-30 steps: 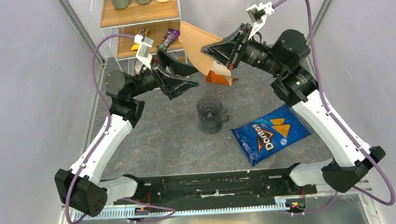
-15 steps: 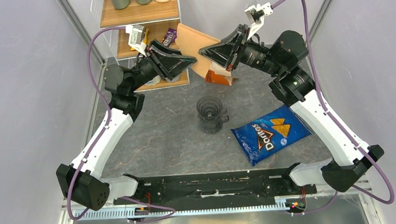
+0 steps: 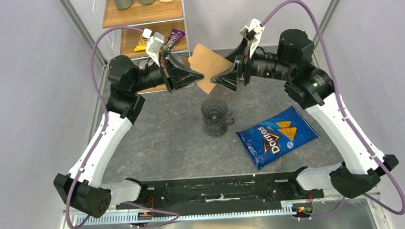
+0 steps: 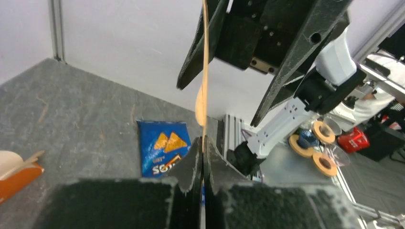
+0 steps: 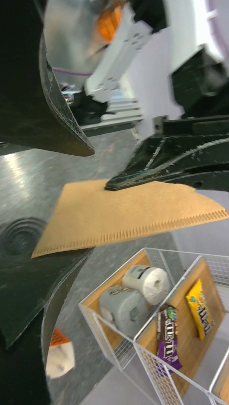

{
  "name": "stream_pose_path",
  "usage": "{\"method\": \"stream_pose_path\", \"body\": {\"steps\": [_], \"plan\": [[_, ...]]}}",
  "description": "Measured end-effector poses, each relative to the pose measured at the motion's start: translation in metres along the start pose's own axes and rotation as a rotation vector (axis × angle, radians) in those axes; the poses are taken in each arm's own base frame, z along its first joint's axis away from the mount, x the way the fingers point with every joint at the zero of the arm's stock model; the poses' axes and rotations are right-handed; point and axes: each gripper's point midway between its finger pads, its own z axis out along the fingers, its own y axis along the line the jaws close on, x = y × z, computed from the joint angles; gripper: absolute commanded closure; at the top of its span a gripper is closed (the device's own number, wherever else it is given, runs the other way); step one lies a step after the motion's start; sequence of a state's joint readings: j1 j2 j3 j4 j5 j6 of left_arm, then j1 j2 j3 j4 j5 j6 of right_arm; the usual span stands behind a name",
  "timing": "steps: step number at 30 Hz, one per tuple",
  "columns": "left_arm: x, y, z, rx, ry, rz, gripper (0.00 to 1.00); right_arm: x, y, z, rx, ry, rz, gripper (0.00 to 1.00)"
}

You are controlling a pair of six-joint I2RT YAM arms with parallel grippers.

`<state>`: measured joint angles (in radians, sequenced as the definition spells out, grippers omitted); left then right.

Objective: Place the coffee filter in the dripper

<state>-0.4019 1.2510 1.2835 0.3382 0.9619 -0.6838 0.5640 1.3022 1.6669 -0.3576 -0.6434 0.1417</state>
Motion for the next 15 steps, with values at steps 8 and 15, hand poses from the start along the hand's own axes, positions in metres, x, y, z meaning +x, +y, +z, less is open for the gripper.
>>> {"method": "stream_pose_path", "body": {"steps": [8, 15], "plan": [[0.044, -0.013, -0.032, 0.018, 0.299, 0.247, 0.98, 0.019, 0.03, -0.046, -0.09, 0.223, -0.201, 0.19], [0.073, -0.029, -0.042, 0.103, 0.387, 0.264, 0.98, 0.061, 0.029, -0.033, -0.191, 0.352, -0.108, 0.16]]}}
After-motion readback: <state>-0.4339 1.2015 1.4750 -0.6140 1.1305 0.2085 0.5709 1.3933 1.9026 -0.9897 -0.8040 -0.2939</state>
